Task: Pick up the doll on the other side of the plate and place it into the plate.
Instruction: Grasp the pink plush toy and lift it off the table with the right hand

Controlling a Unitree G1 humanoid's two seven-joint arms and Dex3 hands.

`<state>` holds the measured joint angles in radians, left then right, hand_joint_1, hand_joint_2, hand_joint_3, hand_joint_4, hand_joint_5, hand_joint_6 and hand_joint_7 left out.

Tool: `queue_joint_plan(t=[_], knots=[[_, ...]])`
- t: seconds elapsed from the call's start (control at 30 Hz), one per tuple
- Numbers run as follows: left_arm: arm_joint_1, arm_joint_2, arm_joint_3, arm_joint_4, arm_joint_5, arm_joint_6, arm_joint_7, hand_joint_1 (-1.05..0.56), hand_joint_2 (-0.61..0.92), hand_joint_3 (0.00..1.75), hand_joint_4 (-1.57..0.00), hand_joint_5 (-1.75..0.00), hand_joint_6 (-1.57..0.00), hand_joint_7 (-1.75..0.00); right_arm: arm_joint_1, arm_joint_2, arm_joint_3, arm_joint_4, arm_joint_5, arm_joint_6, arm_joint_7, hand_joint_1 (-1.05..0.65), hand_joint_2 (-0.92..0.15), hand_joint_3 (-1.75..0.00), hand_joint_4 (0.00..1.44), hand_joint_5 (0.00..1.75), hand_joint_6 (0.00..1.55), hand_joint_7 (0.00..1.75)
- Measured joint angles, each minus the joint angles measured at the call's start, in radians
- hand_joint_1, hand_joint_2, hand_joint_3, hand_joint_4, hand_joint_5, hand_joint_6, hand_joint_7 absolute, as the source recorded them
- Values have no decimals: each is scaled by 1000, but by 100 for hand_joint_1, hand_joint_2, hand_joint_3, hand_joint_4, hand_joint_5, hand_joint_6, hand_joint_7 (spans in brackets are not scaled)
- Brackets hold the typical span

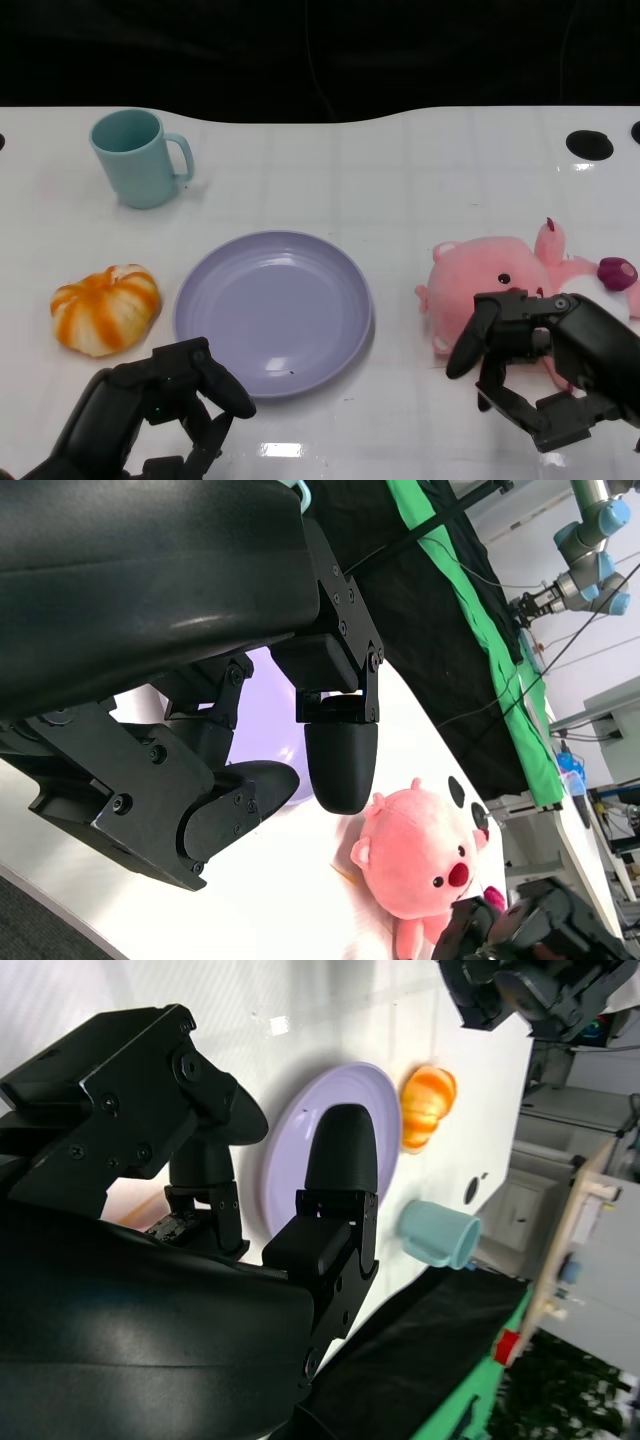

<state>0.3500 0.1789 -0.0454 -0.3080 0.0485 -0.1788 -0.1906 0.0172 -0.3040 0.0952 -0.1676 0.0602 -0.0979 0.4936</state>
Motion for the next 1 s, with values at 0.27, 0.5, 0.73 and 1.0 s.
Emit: queue_joint_plan(t=[0.27,0.5,0.73,1.0], knots=[[-5,1,0,16,-3,-3,0,-8,55,107,-78,-149,-82,-115,-12,0,-4,26,-80,-116,-59,-32,-84,-15,15,81,30,42],[-6,1,-1,16,2,-3,0,-7,54,108,-78,-150,-82,-116,-42,-24,-28,25,-151,-128,-107,-40,-86,-2,0,71,21,25],[-7,-2,-7,16,13,-3,1,-7,54,108,-79,-149,-82,-115,-61,-87,-46,15,-308,-172,-164,-53,-83,0,0,48,15,19],[-7,-11,-24,15,19,-2,2,-8,53,111,-79,-149,-83,-114,-70,-142,-38,-86,-457,-67,-150,-47,-71,0,0,30,13,14]])
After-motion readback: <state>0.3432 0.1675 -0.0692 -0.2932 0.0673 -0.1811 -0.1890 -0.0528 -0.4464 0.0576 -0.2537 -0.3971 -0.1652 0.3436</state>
